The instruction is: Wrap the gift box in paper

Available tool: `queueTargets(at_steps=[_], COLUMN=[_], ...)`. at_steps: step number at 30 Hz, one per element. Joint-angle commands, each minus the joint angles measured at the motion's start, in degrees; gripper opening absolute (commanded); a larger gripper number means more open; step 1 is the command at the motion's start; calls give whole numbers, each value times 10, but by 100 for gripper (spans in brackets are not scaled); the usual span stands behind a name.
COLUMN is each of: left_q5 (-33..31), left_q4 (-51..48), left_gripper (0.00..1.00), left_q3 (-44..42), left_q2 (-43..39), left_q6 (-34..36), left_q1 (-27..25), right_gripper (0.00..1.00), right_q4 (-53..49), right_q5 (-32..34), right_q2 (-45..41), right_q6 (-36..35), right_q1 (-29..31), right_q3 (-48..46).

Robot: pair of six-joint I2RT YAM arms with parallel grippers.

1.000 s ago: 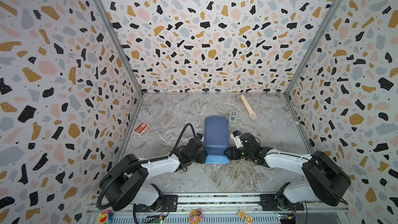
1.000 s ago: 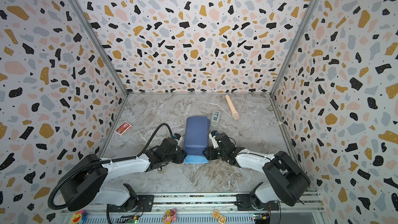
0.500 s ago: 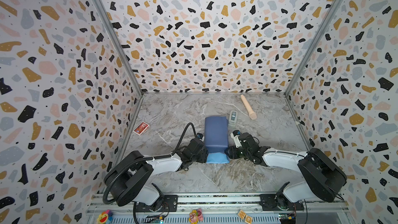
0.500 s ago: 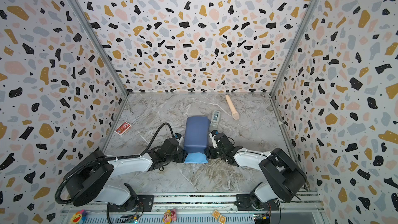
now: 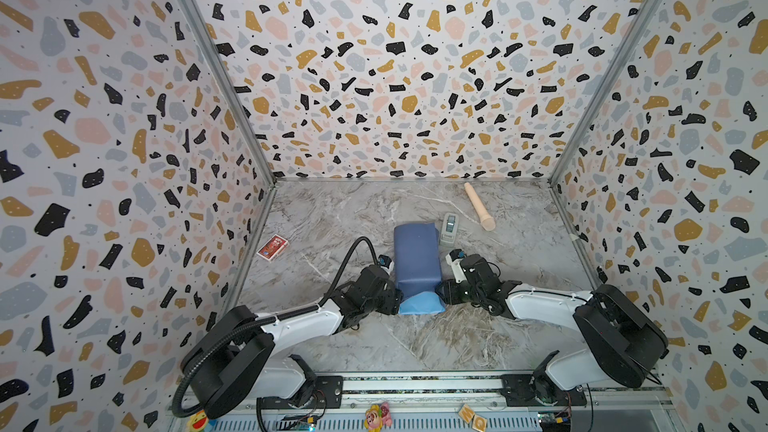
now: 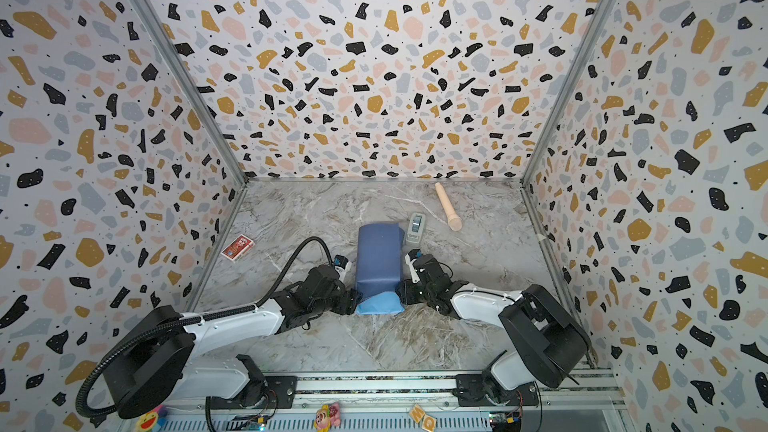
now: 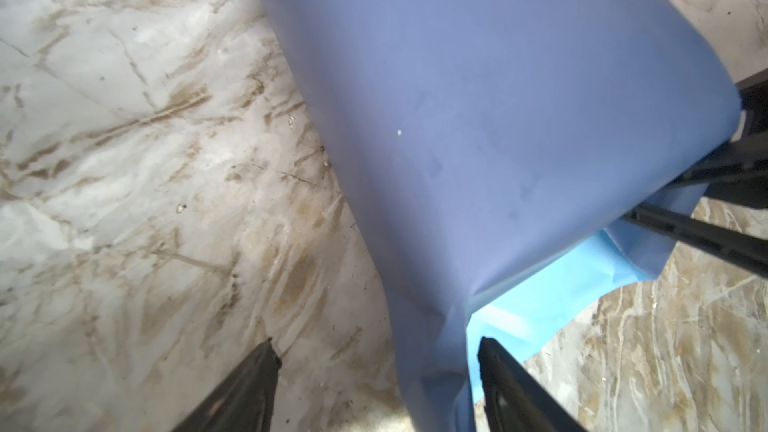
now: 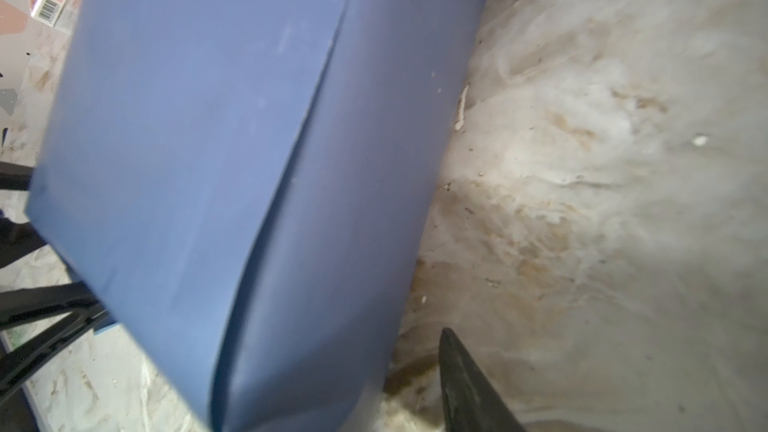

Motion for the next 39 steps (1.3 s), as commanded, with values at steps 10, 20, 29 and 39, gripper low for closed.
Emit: queueTargets(at_steps=[10, 20, 29, 39], left_q5=[0, 0, -26, -59], left_q4=[17, 27, 7, -35], left_gripper=[54, 32, 19, 11], left_q3=[27, 27, 31, 61], left_q2=[71, 84, 88, 79], left_q6=[2, -50, -129, -163], left_q1=[0, -17, -40, -54], right_gripper=[47, 46, 46, 45], right_q4=[-13, -18, -20, -16], right_q5=[6, 1, -4, -12], right_q2=[1, 0, -6, -11], right_q6=[-12, -15, -15, -17], right_q1=[-6, -7, -7, -7], right_q3=[20, 24, 23, 17])
